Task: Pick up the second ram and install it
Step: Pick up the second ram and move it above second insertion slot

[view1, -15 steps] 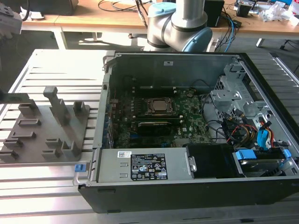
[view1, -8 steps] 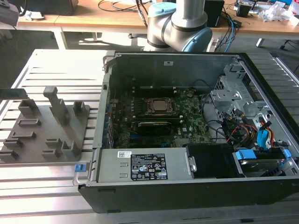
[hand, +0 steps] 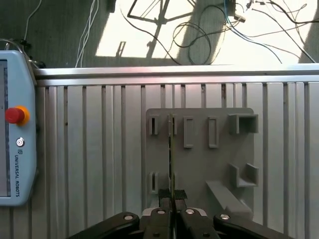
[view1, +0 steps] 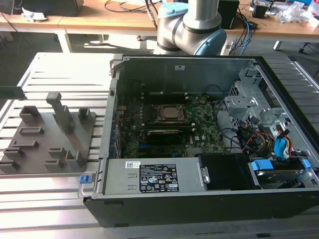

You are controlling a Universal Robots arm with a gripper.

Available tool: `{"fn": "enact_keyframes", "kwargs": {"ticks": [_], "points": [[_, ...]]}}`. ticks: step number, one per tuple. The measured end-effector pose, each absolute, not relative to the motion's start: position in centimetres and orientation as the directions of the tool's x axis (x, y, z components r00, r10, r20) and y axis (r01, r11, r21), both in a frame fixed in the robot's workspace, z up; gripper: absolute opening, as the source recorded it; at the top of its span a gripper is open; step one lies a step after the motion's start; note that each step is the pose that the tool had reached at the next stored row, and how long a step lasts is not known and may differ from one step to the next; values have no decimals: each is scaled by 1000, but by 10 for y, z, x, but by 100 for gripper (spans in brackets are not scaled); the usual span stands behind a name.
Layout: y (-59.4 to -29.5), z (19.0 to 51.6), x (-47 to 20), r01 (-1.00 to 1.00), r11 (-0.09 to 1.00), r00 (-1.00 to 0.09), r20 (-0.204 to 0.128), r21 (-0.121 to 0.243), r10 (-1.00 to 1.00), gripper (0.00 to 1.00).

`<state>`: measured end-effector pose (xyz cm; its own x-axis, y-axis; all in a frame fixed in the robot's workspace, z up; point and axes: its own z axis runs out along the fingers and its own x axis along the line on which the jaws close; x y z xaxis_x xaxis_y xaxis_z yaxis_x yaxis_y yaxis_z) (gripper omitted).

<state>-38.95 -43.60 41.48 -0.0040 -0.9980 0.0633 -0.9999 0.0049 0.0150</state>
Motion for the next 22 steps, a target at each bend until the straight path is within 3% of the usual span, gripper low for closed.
{"fn": "enact_keyframes", "kwargs": {"ticks": [16, 19, 20, 22], "points": [[-429, 517, -390, -1000, 5, -4, 86, 15, -996, 13], [-429, 522, -389, -1000, 5, -4, 87, 15, -996, 13], [-429, 522, -390, -1000, 5, -4, 80, 15, -997, 13], [-429, 522, -390, -1000, 4, -4, 2, 15, -1000, 13]]}}
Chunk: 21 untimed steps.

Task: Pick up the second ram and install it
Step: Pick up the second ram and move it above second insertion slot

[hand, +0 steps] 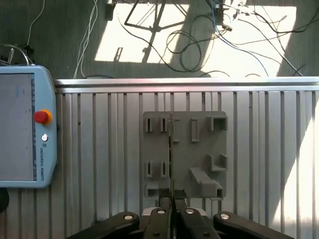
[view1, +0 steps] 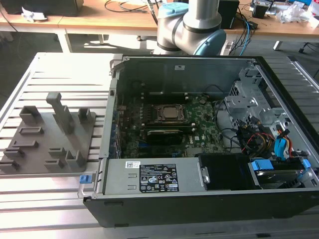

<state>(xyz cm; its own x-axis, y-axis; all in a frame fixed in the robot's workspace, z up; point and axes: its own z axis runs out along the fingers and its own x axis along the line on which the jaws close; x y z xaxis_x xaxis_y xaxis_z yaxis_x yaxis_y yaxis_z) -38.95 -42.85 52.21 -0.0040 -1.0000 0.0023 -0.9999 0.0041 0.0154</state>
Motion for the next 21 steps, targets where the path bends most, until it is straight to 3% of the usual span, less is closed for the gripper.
{"fn": "enact_keyframes", "kwargs": {"ticks": [1, 2, 21], "points": [[-429, 522, -389, -1000, 3, -4, -35, 15, -999, 13], [-428, 522, -390, -1000, 3, -4, -37, 16, -999, 13], [-428, 461, -268, -1000, 3, -4, -38, 30, -999, 13]]}}
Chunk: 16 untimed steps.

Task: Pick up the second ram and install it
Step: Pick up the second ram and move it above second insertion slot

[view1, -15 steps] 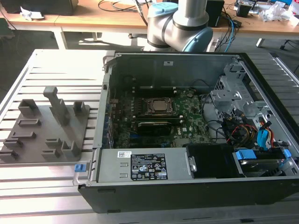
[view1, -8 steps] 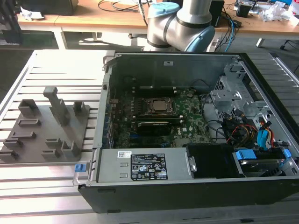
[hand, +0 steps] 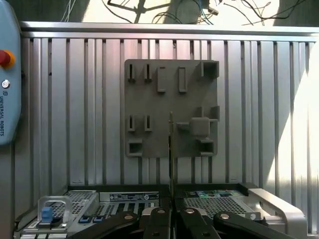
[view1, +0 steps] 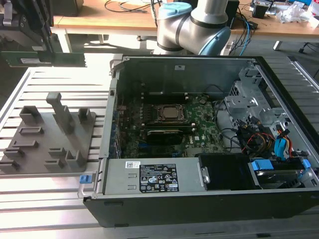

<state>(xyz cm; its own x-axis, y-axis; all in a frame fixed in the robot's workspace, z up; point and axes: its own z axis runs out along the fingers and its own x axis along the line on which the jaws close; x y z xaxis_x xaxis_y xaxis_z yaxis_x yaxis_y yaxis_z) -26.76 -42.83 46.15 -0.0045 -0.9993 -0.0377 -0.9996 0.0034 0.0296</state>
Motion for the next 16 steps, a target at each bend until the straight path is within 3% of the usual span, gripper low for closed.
{"fn": "enact_keyframes", "kwargs": {"ticks": [16], "points": [[-427, 409, -190, -999, 3, -5, -37, 47, -999, 13]]}}
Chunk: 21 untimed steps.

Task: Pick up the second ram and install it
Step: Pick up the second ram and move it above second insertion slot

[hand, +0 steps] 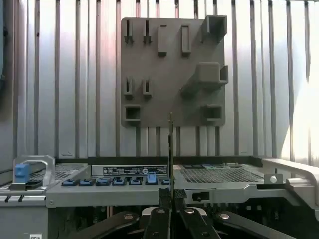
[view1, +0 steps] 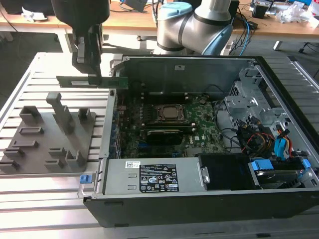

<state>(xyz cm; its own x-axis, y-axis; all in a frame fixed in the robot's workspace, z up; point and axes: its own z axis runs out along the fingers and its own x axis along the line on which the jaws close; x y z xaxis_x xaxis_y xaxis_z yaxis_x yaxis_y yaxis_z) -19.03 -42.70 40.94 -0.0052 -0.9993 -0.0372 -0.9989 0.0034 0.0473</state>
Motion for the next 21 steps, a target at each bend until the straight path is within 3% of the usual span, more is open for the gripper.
{"fn": "enact_keyframes", "kwargs": {"ticks": [16, 21], "points": [[-424, 391, -108, -996, -71, 69, -39, 57, -997, 13], [-423, 389, -72, -995, -78, 73, -73, 55, -995, 13]]}}
